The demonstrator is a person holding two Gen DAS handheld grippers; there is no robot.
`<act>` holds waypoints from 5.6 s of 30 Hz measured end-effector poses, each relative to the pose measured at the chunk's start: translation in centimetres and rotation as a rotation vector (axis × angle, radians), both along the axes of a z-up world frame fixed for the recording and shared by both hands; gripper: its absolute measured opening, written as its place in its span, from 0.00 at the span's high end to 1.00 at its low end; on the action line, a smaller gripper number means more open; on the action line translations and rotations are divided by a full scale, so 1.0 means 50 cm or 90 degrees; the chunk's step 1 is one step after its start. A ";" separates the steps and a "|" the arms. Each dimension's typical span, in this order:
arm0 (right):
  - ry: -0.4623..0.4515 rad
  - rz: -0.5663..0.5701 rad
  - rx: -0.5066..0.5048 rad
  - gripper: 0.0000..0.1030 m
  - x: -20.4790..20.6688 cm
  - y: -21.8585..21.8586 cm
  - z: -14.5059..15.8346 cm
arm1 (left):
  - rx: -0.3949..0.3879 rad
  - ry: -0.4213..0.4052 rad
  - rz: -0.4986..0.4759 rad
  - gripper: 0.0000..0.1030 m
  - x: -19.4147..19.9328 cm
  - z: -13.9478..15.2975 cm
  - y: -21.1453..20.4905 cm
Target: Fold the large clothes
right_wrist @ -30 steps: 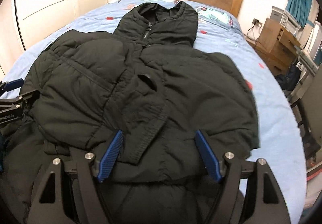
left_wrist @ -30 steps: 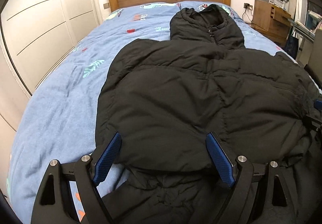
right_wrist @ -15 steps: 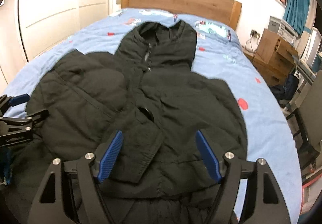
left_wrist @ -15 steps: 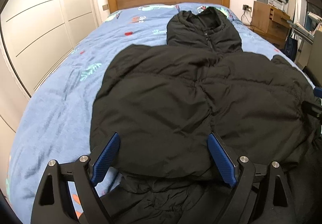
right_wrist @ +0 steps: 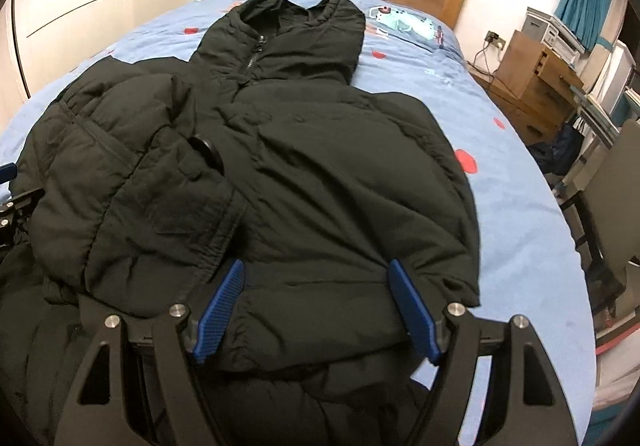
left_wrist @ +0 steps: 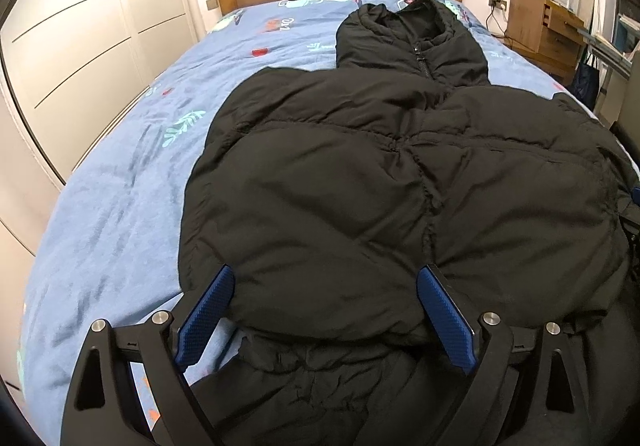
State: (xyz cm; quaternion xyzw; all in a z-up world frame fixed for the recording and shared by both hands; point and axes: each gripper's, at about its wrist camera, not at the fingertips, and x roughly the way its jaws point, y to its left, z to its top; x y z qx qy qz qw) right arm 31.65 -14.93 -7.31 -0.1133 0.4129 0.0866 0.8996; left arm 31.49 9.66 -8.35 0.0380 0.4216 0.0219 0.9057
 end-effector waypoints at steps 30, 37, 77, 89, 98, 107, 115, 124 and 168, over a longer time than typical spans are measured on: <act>0.016 -0.038 -0.021 0.28 -0.057 -0.075 0.014 | 0.011 0.019 -0.026 0.06 -0.051 0.029 -0.043; 0.001 -0.042 -0.025 0.28 -0.103 -0.104 0.052 | 0.000 0.009 -0.053 0.06 -0.086 0.066 -0.037; -0.053 0.005 0.050 0.28 0.074 -0.073 0.145 | 0.028 -0.043 -0.060 0.01 0.117 0.119 0.010; 0.013 0.013 0.147 0.28 0.330 -0.063 0.133 | -0.068 0.057 -0.054 0.01 0.372 0.113 0.048; 0.092 -0.007 0.207 0.27 0.514 -0.057 0.122 | -0.103 0.091 -0.044 0.01 0.568 0.134 0.056; 0.099 -0.034 0.292 0.27 0.704 -0.057 0.089 | -0.170 0.093 -0.036 0.01 0.759 0.116 0.013; 0.057 -0.031 0.293 0.27 0.811 -0.011 0.098 | -0.146 0.093 0.000 0.01 0.872 0.072 -0.018; 0.098 -0.078 0.246 0.26 0.895 0.024 0.029 | -0.142 0.166 0.006 0.75 0.925 0.017 -0.034; -0.035 0.123 0.344 0.91 0.143 -0.065 0.158 | -0.303 -0.034 -0.123 0.91 0.151 0.124 0.055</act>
